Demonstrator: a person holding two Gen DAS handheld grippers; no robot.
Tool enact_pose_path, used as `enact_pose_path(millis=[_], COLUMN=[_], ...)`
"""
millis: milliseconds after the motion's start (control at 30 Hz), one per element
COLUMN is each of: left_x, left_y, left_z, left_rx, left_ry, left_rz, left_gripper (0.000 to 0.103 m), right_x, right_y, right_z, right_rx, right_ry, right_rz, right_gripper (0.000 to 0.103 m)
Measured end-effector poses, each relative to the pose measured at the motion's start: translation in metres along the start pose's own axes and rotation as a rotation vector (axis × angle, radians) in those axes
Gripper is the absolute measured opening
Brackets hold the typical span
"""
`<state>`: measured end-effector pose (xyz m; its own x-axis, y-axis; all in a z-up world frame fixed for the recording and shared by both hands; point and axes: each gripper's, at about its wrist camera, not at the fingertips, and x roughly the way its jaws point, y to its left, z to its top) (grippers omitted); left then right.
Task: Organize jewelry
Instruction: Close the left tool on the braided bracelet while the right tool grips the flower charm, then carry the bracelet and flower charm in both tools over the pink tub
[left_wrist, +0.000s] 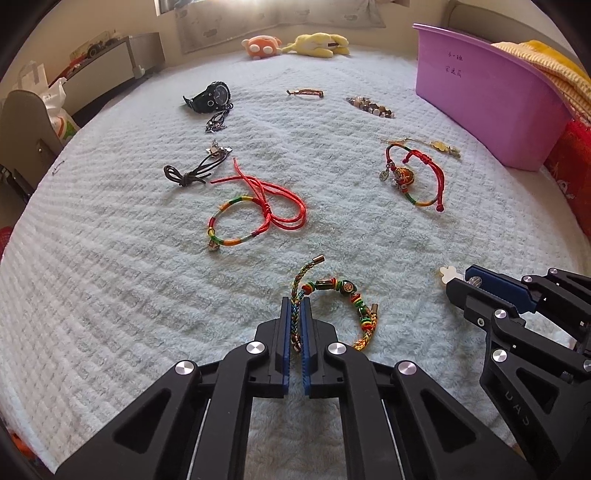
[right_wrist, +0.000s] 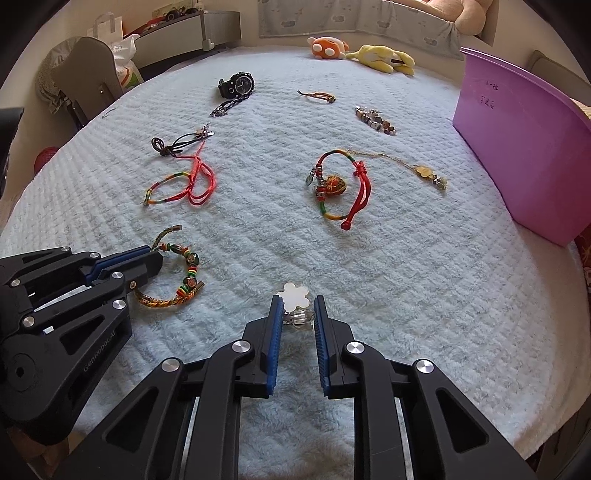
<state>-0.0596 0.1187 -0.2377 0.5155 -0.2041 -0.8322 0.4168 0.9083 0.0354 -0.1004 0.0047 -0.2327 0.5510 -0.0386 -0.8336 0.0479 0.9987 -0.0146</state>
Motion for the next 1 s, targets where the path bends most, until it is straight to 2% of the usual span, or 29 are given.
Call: enact_pose_path(millis=[233,467,767,900,1000], left_x=[-0.016,-0.039,-0.087,-0.113,-0.136], left_y=[-0.002,-0.002,0.0,-0.001,-0.003], left_z=[0.01,0.035,0.087,0.116,0.139], left_rx=[0.01,0.019,0.055,0.067,0.065], left_ry=[0.003,-0.002,0.004,0.029,0.019], left_rz=[-0.013,-0.028,-0.053,-0.081,-0.103], left_gripper=[0.005,0.005,0.005,0.005,0.005], right_x=[-0.015,-0.041,-0.103,-0.137,-0.163], right_y=[-0.006,-0.015,-0.03,-0.043,-0.055], right_z=[0.011,0.03,0.072,0.093,0.111], right_rx=[0.016,0.049,0.093,0.146,0.191], right_ry=[-0.006,-0.012,-0.031,-0.03,-0.042], right_rz=[-0.002,-0.012,-0.031,-0.025,-0.036], right_gripper=[0.017,0.017,0.017,0.017,0.017])
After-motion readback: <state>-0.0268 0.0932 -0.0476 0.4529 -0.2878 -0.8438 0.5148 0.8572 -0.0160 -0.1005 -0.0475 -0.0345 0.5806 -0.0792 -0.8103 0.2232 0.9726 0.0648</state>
